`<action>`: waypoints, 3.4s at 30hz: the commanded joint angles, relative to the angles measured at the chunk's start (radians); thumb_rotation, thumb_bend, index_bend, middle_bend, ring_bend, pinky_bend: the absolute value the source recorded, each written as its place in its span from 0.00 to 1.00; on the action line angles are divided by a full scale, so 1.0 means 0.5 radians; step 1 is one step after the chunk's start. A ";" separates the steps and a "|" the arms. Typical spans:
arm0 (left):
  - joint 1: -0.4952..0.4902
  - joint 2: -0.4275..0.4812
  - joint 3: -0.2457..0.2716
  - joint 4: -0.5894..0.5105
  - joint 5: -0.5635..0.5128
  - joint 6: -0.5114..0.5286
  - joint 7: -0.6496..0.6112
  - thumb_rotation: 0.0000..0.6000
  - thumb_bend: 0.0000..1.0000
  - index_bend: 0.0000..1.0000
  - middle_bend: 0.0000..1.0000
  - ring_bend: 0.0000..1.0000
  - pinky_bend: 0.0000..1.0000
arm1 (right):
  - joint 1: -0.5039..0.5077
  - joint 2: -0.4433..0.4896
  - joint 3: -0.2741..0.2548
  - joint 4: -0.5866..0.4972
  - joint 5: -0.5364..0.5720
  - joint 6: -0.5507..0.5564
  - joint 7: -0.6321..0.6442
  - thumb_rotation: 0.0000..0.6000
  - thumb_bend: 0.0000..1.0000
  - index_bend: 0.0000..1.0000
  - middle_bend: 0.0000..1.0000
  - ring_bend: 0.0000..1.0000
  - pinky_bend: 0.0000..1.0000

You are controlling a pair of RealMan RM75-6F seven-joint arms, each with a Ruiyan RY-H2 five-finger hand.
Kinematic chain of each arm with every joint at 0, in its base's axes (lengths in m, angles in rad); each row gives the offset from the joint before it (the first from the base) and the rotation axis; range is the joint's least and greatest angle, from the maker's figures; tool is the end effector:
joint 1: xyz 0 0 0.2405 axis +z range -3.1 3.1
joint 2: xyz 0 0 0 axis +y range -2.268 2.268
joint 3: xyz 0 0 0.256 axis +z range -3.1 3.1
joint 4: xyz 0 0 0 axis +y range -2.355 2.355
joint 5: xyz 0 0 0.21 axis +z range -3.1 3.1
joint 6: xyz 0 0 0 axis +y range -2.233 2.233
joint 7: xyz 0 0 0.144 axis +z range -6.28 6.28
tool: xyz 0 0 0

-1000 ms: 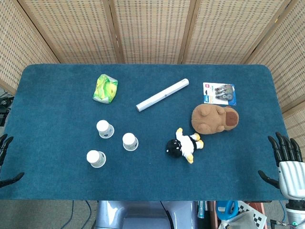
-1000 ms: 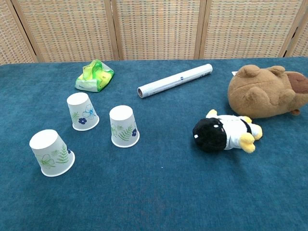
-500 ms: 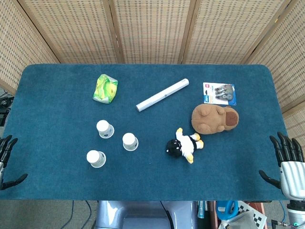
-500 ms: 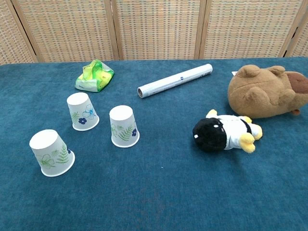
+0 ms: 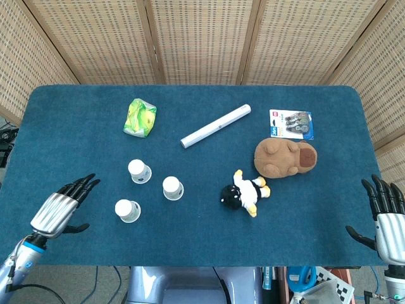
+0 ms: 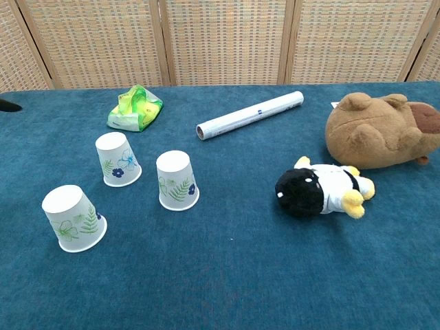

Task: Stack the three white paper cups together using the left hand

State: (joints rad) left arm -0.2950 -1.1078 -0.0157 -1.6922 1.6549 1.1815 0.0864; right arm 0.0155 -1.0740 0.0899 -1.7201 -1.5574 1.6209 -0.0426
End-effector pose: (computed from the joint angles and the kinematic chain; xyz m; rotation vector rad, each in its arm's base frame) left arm -0.2532 0.2200 0.1036 -1.8671 -0.8693 -0.8772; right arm -0.2868 -0.1657 0.1846 1.2911 -0.8051 1.0087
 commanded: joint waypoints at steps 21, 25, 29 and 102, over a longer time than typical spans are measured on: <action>-0.266 -0.481 -0.069 0.055 -0.507 -0.313 0.709 1.00 0.20 0.31 0.34 0.36 0.45 | 0.000 0.037 0.037 0.025 0.078 -0.026 0.125 1.00 0.00 0.00 0.00 0.00 0.00; -0.273 -0.491 -0.074 0.048 -0.535 -0.286 0.739 1.00 0.25 0.34 0.37 0.39 0.48 | 0.010 0.037 0.044 0.035 0.106 -0.053 0.136 1.00 0.00 0.00 0.00 0.00 0.00; -0.281 -0.489 -0.070 0.020 -0.581 -0.280 0.769 1.00 0.29 0.37 0.39 0.41 0.53 | 0.016 0.034 0.049 0.039 0.118 -0.066 0.138 1.00 0.00 0.00 0.00 0.00 0.00; -0.850 -0.456 -0.406 -0.201 -1.187 -0.314 0.773 1.00 0.32 0.00 0.00 0.00 0.11 | -0.009 0.041 0.049 0.103 0.203 -0.123 0.208 1.00 0.00 0.00 0.00 0.00 0.00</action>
State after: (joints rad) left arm -0.7283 -1.3618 -0.2168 -1.7879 1.0681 1.0182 0.4813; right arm 0.0109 -1.0534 0.1145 -1.6686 -1.4556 1.5596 0.0611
